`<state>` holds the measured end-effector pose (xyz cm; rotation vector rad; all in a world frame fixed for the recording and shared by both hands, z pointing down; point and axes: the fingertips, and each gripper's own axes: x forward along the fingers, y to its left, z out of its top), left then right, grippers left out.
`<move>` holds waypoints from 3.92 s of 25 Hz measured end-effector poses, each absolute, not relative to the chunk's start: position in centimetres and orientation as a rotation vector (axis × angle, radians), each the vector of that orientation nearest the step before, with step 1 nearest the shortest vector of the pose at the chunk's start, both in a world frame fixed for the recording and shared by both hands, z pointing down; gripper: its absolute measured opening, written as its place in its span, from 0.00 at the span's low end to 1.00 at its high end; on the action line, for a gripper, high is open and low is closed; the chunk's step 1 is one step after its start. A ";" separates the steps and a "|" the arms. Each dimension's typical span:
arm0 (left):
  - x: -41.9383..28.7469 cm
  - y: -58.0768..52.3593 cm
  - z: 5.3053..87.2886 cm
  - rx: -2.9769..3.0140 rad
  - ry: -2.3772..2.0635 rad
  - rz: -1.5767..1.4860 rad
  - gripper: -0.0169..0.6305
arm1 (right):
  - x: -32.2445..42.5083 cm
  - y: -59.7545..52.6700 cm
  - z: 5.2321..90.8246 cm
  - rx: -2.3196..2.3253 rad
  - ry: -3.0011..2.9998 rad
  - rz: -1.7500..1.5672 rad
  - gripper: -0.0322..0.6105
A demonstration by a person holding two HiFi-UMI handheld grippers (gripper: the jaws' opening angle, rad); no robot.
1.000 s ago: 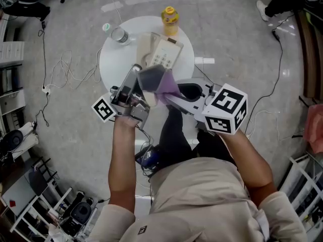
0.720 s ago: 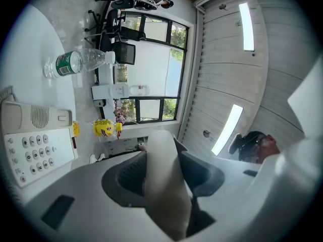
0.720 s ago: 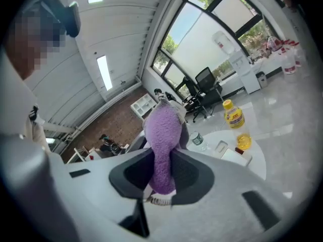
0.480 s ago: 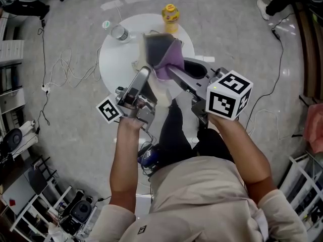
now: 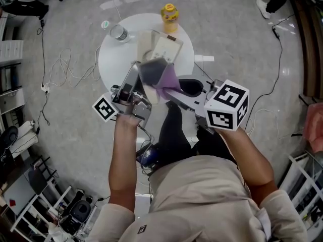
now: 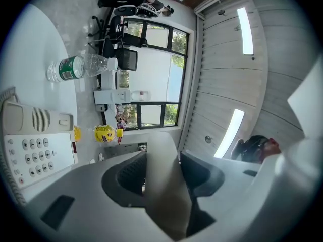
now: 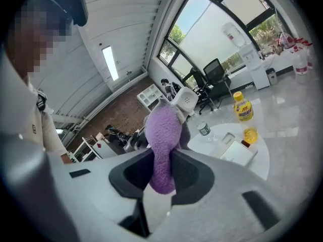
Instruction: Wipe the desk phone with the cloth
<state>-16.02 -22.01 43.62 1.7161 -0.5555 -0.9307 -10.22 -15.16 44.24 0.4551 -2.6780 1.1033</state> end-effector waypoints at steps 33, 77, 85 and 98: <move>-13.6 -22.4 47.8 2.246 -1.083 -0.096 0.34 | -13.8 -23.1 41.6 0.460 -2.329 0.053 0.18; -17.8 -29.1 62.1 2.285 -1.355 0.600 0.34 | 2.4 -25.4 45.5 1.080 -2.399 0.439 0.18; -17.5 -29.9 64.8 2.288 -1.358 0.699 0.34 | 3.9 -24.2 46.8 1.092 -2.365 0.484 0.18; -17.4 -30.0 67.3 2.363 -1.366 0.799 0.34 | 4.5 -23.8 47.3 1.084 -2.349 0.502 0.18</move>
